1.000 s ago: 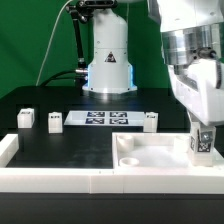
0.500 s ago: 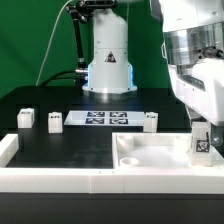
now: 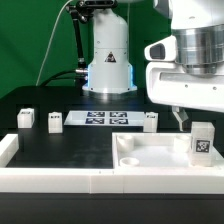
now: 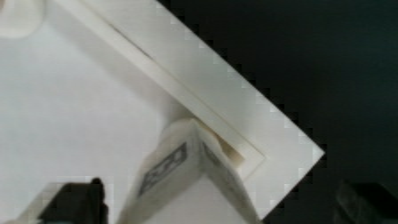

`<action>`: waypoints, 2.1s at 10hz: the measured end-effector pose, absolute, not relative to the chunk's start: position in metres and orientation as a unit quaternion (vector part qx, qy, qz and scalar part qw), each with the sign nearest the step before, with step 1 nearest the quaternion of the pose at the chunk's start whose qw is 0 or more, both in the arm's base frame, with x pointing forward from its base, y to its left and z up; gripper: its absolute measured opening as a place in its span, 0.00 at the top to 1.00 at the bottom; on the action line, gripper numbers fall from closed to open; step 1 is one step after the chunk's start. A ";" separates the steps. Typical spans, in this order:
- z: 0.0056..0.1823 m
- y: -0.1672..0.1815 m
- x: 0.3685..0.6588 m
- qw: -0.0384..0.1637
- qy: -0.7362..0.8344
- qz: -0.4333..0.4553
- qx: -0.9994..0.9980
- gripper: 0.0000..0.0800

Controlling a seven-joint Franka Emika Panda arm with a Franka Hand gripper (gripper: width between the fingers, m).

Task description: Assemble one leg

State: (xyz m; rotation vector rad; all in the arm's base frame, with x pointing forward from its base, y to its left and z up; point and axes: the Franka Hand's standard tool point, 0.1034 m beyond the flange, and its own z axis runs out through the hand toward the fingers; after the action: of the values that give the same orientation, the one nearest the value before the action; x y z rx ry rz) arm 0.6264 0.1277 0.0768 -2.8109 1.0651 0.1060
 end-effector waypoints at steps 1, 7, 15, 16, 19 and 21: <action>0.077 0.126 0.626 0.060 0.289 0.028 -0.955 0.19; 0.076 0.112 0.630 0.046 0.063 0.005 -0.997 0.19; 0.075 0.113 0.629 0.053 0.212 -0.001 -0.976 0.64; 0.075 0.111 0.629 0.059 0.287 0.001 -0.956 0.64; 0.074 0.109 0.627 0.064 0.437 0.005 -0.897 0.63; 0.074 0.109 0.625 0.066 0.554 0.012 -0.830 0.63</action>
Offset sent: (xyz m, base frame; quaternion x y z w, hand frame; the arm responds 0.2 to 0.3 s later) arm 0.0033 -0.0150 -0.0036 -0.0237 0.0252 -0.2894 0.9566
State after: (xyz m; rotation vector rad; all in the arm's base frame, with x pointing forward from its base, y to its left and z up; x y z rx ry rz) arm 0.6254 0.1087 0.0741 -2.5024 1.6698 0.0347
